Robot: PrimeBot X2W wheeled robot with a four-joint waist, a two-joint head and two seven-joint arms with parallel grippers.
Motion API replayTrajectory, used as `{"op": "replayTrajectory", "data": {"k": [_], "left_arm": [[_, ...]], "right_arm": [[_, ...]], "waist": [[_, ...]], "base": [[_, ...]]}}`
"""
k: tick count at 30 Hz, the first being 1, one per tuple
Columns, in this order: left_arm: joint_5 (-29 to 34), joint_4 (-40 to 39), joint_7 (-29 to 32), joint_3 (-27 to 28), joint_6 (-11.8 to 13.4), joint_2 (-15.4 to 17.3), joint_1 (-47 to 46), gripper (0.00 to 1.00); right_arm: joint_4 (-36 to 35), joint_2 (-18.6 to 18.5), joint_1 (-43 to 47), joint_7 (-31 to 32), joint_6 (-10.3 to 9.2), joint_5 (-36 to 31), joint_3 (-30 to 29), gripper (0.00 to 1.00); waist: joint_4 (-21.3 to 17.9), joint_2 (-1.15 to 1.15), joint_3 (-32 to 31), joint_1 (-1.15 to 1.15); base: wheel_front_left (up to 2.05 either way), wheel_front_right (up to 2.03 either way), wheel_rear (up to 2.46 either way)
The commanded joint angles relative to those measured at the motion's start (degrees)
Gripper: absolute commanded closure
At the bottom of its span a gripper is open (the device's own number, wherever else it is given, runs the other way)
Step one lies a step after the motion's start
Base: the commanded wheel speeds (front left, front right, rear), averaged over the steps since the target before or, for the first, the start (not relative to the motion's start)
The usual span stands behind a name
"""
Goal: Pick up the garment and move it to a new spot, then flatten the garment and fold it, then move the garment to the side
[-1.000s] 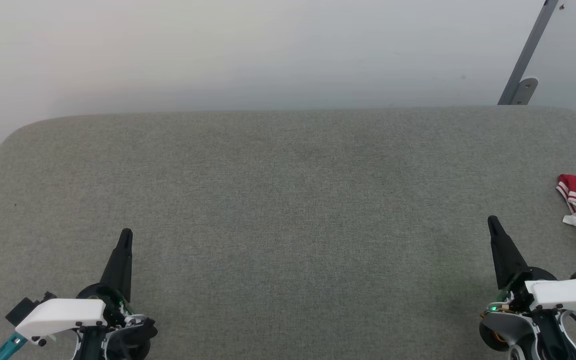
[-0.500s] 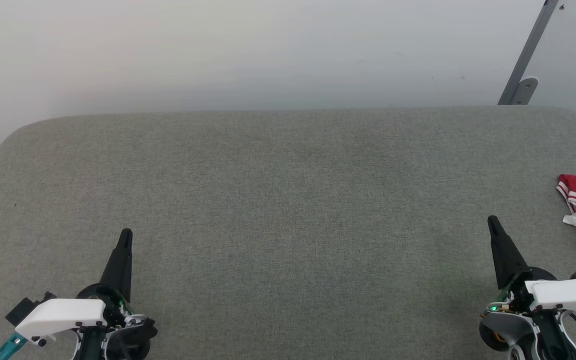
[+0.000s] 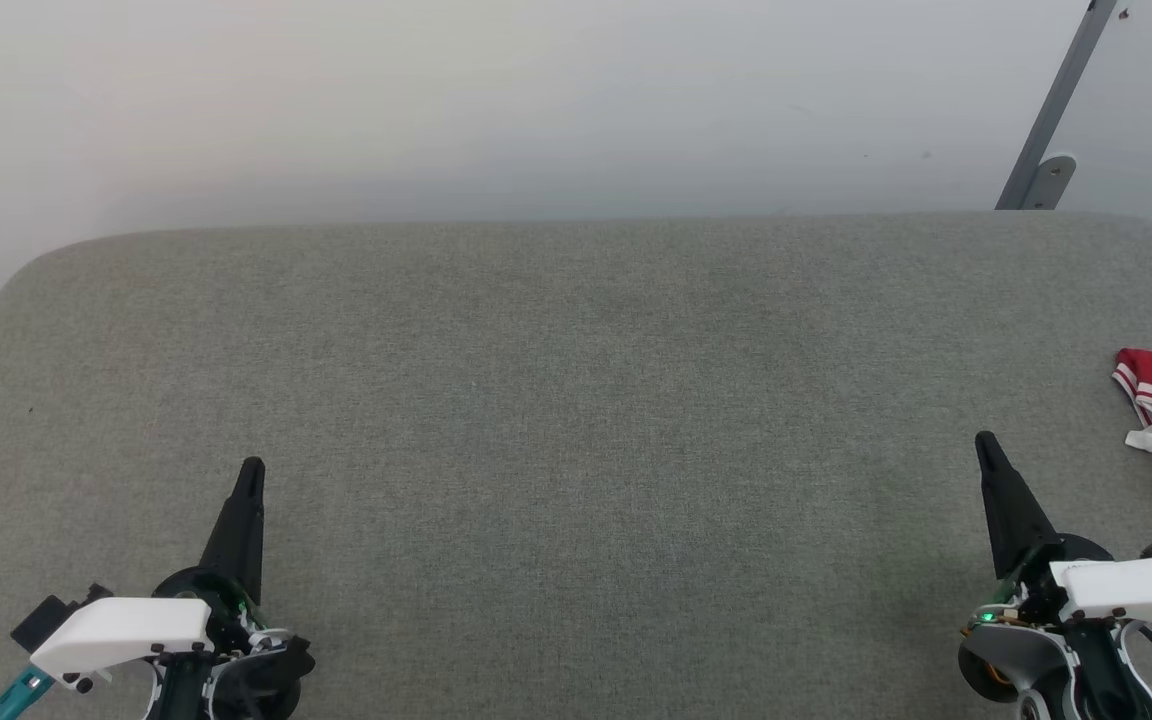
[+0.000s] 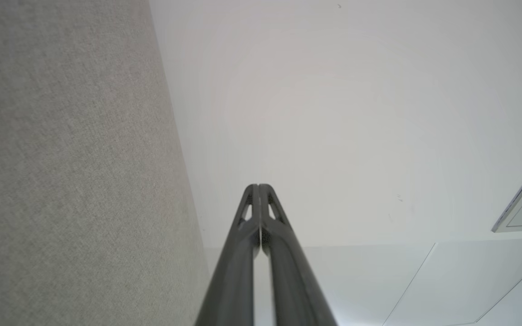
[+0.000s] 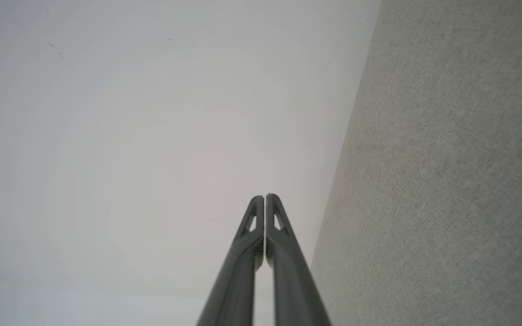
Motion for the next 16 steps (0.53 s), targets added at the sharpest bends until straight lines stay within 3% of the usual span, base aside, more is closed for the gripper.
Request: {"op": "replayTrajectory", "data": {"k": [1,16], "left_arm": [[0.2,0.0,0.3,0.1,-0.3,-0.1,-0.7,1.00],[0.3,0.0,0.2,0.2,-0.3,-0.1,-0.7,1.00]], "right_arm": [[0.1,0.1,-0.3,0.1,0.02,0.2,0.0,1.00],[0.1,0.1,-0.3,0.1,0.02,0.2,0.0,1.00]], "waist": [[0.0,0.00,0.0,0.00],[0.0,0.00,0.0,0.00]], "base": [[0.00,0.00,0.00],[0.00,0.00,0.00]]}}
